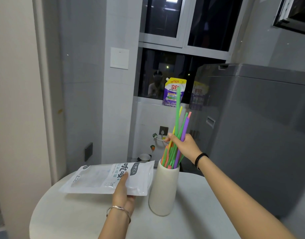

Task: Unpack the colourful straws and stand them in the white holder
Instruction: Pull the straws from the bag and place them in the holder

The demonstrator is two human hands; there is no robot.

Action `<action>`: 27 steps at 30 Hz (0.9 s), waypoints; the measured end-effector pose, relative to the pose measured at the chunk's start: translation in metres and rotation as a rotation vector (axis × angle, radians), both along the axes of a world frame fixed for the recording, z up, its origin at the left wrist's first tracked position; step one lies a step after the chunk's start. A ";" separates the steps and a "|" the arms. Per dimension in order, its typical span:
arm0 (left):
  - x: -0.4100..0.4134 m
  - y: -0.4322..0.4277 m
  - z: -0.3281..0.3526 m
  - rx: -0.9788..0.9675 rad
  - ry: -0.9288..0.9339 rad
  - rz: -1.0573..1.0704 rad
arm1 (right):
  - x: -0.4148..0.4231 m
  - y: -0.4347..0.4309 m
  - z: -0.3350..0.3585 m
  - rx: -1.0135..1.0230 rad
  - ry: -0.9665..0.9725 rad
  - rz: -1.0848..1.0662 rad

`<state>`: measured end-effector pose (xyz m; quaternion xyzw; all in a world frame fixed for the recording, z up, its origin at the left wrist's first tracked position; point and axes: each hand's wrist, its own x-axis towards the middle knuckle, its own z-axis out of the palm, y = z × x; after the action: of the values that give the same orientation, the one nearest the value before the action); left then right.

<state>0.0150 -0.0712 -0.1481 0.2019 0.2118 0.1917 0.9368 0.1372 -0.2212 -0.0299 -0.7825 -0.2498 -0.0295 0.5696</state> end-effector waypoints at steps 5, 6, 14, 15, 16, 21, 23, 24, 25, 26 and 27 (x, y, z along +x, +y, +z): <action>-0.001 -0.001 0.001 0.003 0.015 0.007 | -0.005 0.001 -0.003 0.064 0.048 0.051; -0.001 0.000 0.001 0.004 0.015 0.008 | -0.005 0.002 -0.003 0.078 0.049 0.053; -0.002 0.000 0.001 0.007 0.003 -0.009 | -0.009 0.007 -0.003 0.161 0.063 0.037; -0.002 0.000 0.001 0.010 0.003 -0.011 | -0.010 0.007 -0.003 0.165 0.062 0.035; -0.003 0.000 0.001 0.014 0.003 -0.013 | -0.010 0.007 -0.003 0.171 0.060 0.031; -0.002 0.001 0.001 0.015 -0.013 -0.007 | -0.013 0.009 0.002 0.220 0.073 0.003; -0.002 0.001 0.000 0.017 -0.015 -0.008 | -0.013 0.010 0.005 0.231 0.067 -0.015; -0.002 0.001 0.000 0.018 -0.017 -0.013 | -0.012 0.010 0.007 0.238 0.055 -0.021; -0.002 0.001 0.000 0.021 -0.018 -0.016 | -0.012 0.010 0.007 0.243 0.044 -0.022; -0.002 0.001 0.000 0.025 -0.016 -0.017 | -0.013 0.011 0.007 0.243 0.036 -0.017; -0.002 0.000 0.000 0.027 -0.015 -0.015 | -0.014 0.012 0.007 0.233 0.029 -0.011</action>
<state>0.0129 -0.0707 -0.1481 0.2146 0.2007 0.1891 0.9370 0.1232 -0.2091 -0.0228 -0.7129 -0.2320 -0.0502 0.6599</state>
